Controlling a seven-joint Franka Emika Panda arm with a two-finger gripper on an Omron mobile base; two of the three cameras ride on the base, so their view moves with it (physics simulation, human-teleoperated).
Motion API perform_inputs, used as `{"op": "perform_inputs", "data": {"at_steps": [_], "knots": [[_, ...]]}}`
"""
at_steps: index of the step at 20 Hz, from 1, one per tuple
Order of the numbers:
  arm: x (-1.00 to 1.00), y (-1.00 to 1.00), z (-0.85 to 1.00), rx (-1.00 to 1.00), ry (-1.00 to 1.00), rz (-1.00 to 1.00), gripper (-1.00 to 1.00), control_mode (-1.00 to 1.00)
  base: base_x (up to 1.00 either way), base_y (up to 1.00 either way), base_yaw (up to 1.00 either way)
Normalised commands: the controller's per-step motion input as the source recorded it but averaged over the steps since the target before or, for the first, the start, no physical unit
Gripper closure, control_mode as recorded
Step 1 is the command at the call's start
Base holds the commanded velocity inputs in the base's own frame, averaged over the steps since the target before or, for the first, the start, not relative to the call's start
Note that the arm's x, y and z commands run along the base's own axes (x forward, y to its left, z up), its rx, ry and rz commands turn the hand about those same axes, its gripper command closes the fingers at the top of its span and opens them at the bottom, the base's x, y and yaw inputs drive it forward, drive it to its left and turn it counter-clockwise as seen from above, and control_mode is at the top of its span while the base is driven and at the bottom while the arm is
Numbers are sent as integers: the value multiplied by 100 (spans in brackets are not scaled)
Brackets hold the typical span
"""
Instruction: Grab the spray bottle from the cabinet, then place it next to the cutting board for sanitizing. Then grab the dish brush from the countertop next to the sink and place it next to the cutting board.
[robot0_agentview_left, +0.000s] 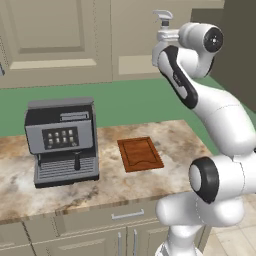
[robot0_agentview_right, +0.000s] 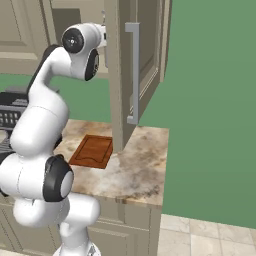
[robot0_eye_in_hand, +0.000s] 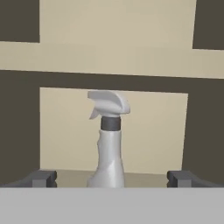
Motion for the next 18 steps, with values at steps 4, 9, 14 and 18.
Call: {"op": "perform_inputs", "data": {"at_steps": [4, 9, 14, 18], "knots": [[34, 0, 7, 1, 0, 0, -100, -100, 0, 0, 0], [50, 0, 0, 3, 0, 0, -100, -100, 0, 0, 0], [43, 0, -17, 3, 0, 0, -100, -100, 0, 0, 0], [22, 0, -28, 4, 0, 1, -100, -100, 0, 0, 0]]}}
